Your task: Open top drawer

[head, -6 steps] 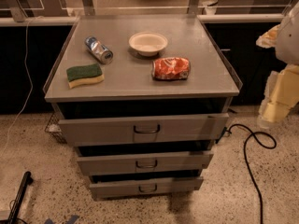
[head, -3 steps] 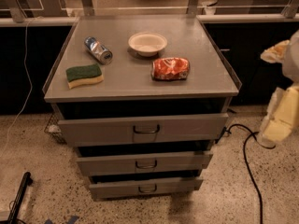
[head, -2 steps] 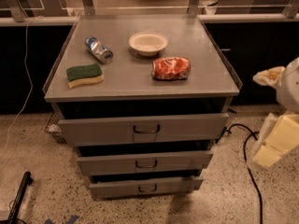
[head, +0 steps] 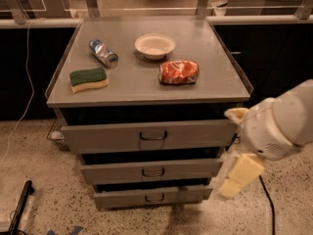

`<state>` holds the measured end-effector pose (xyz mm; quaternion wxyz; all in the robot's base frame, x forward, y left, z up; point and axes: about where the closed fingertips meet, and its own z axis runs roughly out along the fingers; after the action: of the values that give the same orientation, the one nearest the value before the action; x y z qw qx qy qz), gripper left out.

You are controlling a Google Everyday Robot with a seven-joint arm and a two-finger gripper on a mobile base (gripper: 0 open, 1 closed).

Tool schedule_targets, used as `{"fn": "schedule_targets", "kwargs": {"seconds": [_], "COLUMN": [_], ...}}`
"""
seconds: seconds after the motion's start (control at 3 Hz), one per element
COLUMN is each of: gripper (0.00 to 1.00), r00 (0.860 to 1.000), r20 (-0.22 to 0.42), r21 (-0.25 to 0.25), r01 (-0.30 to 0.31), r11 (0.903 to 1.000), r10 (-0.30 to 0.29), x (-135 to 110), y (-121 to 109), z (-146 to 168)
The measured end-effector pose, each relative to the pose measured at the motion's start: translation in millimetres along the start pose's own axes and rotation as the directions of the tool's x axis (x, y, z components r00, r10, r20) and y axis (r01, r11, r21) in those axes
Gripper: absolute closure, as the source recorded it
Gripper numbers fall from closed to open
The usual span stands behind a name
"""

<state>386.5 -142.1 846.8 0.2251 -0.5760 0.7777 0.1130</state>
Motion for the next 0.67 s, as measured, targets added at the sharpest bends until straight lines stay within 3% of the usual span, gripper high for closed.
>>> {"fn": "schedule_targets", "kwargs": {"seconds": [0.33, 0.67], "gripper": [0.0, 0.0], "r00": [1.0, 0.999], "r20": [0.007, 0.008], "r21": [-0.043, -0.038], "r01": [0.03, 0.037], "r11": [0.9986, 0.9986], "r10": [-0.029, -0.037], "x": [-8.5, -10.1], "y": [-7.6, -7.0], "z": [57.8, 59.1]}}
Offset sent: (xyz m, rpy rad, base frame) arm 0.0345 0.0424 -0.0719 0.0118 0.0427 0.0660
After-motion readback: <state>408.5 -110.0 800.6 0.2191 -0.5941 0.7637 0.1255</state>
